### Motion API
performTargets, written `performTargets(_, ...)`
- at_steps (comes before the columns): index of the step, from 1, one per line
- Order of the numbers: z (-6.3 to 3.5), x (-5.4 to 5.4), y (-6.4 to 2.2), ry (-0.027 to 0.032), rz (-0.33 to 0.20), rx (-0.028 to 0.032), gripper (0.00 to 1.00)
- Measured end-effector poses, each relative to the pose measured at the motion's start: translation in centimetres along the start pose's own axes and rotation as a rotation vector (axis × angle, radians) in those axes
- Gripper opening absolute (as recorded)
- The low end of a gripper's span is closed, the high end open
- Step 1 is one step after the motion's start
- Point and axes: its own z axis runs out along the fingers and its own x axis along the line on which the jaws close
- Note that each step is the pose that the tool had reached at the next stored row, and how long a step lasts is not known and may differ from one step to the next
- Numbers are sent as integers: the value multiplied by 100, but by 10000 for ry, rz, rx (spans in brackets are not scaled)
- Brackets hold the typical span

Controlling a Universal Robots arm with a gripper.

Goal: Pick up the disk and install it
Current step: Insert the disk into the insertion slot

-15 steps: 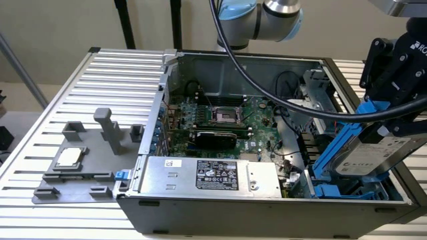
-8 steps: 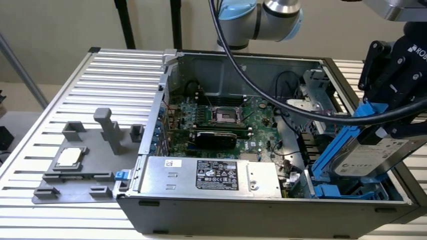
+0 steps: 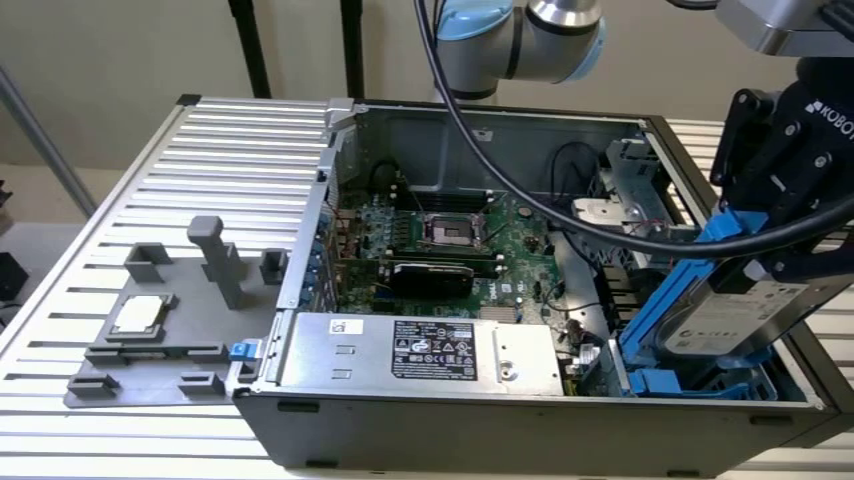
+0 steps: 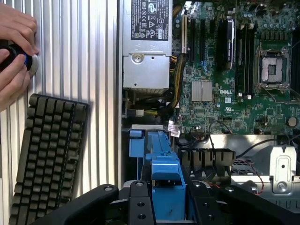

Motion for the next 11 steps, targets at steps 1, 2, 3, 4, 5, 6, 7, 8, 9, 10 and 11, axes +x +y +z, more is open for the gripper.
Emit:
performTargets(1, 5, 0, 0, 1, 1, -1, 33)
performTargets(2, 10, -1, 0, 4, 1, -2, 33)
performTargets(3, 17, -1, 0, 3, 0, -2, 33)
performTargets(4, 24, -2, 0, 4, 1, -3, 33)
performTargets(5, 32, -2, 0, 4, 1, -3, 33)
performTargets(6, 39, -3, 0, 5, 1, -3, 33)
performTargets(7, 46, -6, 0, 6, 1, -4, 33)
performTargets(8, 52, -10, 0, 8, 1, -4, 33)
performTargets(9, 59, -16, 0, 6, 1, -4, 33)
performTargets(10, 66, -22, 0, 5, 0, -4, 33)
performTargets(11, 72, -31, 1, 4, 1, -3, 33)
